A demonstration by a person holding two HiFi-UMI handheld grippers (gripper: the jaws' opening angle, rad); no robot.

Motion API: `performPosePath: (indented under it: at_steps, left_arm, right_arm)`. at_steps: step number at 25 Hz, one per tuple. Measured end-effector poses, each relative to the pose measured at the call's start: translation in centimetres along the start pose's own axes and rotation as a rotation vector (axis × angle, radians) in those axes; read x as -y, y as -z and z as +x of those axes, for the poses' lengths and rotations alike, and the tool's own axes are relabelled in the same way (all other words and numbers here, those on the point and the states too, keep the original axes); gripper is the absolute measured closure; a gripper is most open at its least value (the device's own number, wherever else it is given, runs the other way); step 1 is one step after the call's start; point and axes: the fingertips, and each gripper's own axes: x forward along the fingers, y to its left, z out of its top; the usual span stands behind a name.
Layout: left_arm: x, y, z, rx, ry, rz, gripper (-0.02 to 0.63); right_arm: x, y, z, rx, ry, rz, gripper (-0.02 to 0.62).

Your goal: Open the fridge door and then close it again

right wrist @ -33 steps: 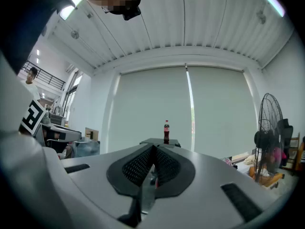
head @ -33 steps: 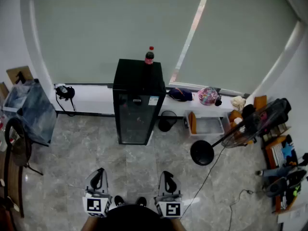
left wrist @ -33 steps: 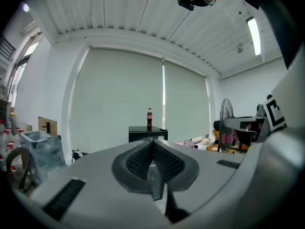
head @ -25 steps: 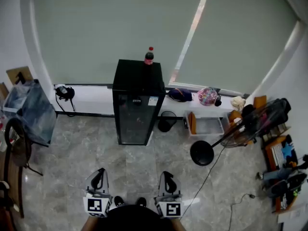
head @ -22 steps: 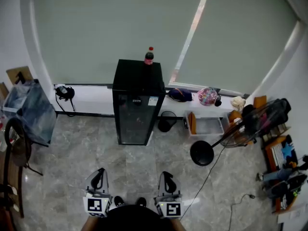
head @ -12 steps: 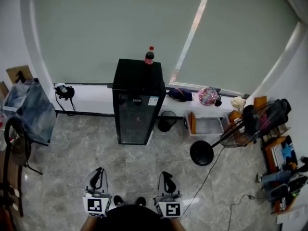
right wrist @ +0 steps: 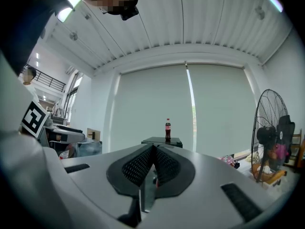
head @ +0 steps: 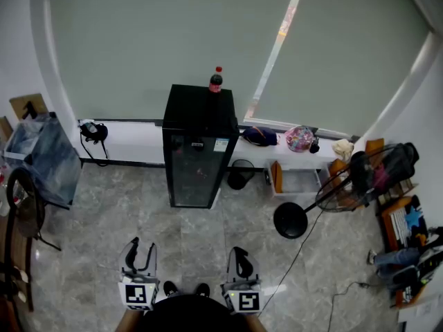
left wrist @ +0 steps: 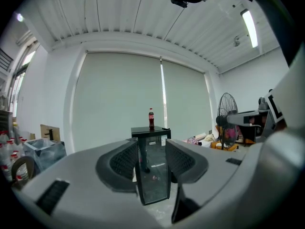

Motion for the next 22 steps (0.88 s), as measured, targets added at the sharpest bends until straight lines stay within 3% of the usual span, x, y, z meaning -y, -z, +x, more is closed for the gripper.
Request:
performPosePath:
  at_steps: [16, 22]
  left_arm:
    - [-0.9, 0.5, 0.0, -0.019, -0.038, 0.052, 0.208]
    - [-1.5, 0.5, -0.2, -0.03, -0.033, 0.033, 0.172]
  right_arm:
    - [-0.4, 0.3, 0.0, 0.001, -0.009, 0.009, 0.592]
    - [-1.2, 0.0, 0.4, 0.008, -0.013, 0.004, 0.592]
